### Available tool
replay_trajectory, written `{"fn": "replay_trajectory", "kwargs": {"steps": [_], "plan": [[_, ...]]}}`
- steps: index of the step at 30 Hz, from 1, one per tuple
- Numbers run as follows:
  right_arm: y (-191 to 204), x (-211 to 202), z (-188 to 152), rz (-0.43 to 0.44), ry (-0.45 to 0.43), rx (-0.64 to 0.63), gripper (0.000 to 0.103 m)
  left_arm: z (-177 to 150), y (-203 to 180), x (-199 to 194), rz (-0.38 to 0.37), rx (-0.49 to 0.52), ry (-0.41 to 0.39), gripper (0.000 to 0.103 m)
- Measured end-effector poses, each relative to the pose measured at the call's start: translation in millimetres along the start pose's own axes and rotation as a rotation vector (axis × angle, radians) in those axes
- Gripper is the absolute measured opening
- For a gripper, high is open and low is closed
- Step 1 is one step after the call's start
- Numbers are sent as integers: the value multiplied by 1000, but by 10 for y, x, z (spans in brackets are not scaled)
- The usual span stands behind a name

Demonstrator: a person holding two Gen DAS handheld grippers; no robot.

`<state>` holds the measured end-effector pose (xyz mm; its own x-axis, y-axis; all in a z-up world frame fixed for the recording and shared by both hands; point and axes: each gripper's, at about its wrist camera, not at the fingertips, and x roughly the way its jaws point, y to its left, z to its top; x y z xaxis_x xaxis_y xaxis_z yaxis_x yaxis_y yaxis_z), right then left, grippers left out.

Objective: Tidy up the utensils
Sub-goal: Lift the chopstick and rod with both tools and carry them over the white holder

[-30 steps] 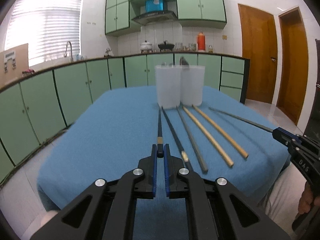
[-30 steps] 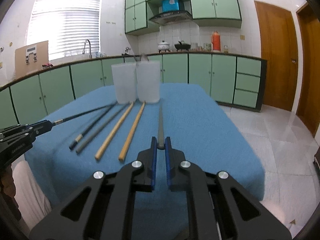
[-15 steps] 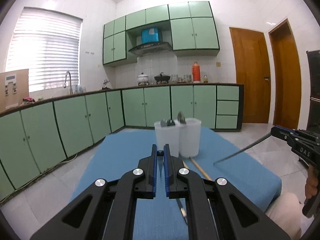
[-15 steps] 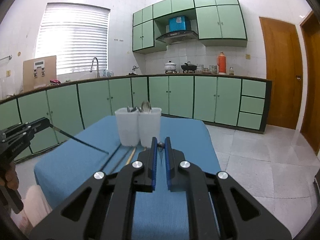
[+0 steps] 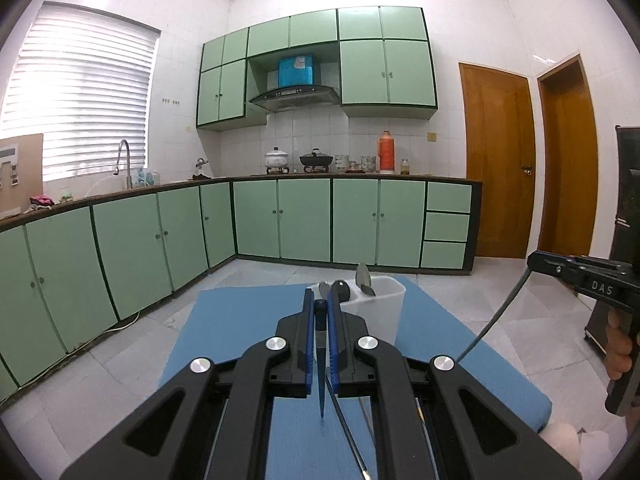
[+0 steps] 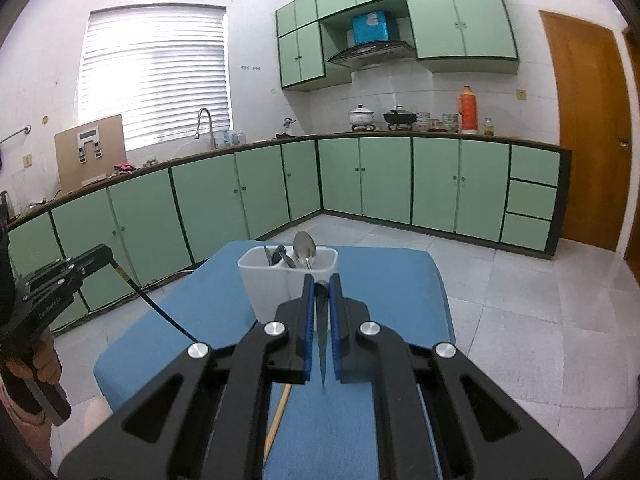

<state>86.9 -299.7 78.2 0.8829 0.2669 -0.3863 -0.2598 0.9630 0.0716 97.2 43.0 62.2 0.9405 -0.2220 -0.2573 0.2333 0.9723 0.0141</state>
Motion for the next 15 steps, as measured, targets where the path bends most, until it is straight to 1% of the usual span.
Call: {"fn": "replay_trajectory", "kwargs": {"steps": [3, 7, 11, 15], "plan": [[34, 54, 94, 12, 13, -22, 6, 71, 23, 14, -4, 2, 1, 6], [41, 90, 225, 44, 20, -20, 6, 163, 51, 34, -10, 3, 0, 6], [38, 63, 445, 68, -1, -25, 6, 295, 82, 28, -20, -4, -21, 6], [55, 15, 762, 88, -39, -35, 6, 523, 89, 12, -20, 5, -68, 6]]}}
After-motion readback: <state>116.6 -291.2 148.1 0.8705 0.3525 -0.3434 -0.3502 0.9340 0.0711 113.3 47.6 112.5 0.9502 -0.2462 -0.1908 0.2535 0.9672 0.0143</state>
